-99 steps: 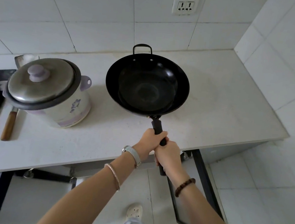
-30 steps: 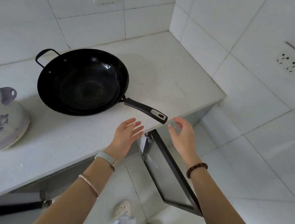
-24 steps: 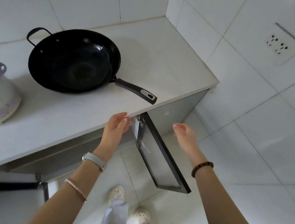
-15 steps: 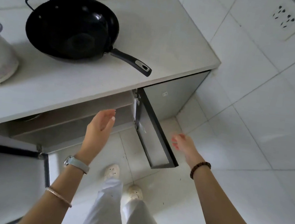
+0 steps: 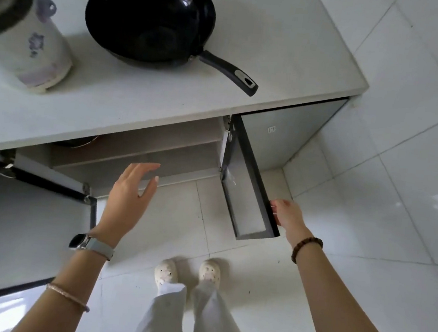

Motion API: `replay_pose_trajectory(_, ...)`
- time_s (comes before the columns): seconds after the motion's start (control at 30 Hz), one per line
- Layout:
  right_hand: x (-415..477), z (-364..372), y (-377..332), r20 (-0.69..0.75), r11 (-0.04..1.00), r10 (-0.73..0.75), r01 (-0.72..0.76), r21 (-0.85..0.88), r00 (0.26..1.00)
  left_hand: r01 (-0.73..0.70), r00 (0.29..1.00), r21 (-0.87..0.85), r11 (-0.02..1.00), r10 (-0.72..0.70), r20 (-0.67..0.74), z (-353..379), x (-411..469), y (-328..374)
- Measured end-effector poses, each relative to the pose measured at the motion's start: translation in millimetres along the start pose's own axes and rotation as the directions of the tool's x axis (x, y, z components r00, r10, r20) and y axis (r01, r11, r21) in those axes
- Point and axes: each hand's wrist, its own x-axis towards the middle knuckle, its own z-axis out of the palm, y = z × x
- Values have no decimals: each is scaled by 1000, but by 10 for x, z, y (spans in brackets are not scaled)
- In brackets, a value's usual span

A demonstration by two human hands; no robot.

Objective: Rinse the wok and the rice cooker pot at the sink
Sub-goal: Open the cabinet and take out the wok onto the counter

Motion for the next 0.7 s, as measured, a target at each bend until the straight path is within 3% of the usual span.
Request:
replay_pose_trajectory(0.13,-35,221,-32,-45,999,42,-40,35,998,-19,999,15,1000,20,-36,-141,-25,-107)
replay_pose_trajectory(0.33,-247,610,-111,5,986,124,-124,112,992,6,996,-7,1000,-7,-84,-409,-23,-344)
replay_pose_trajectory(0.57,-389,1203,-277,209,964,150,-191,188,966,57,994,-36,998,-60,-92,-728,27,-757)
replay_pose_trajectory(0.7,-472,1660,-446,344,914,132,-249,320,929,75,992,-55,996,-80,-92,-948,5,-1015)
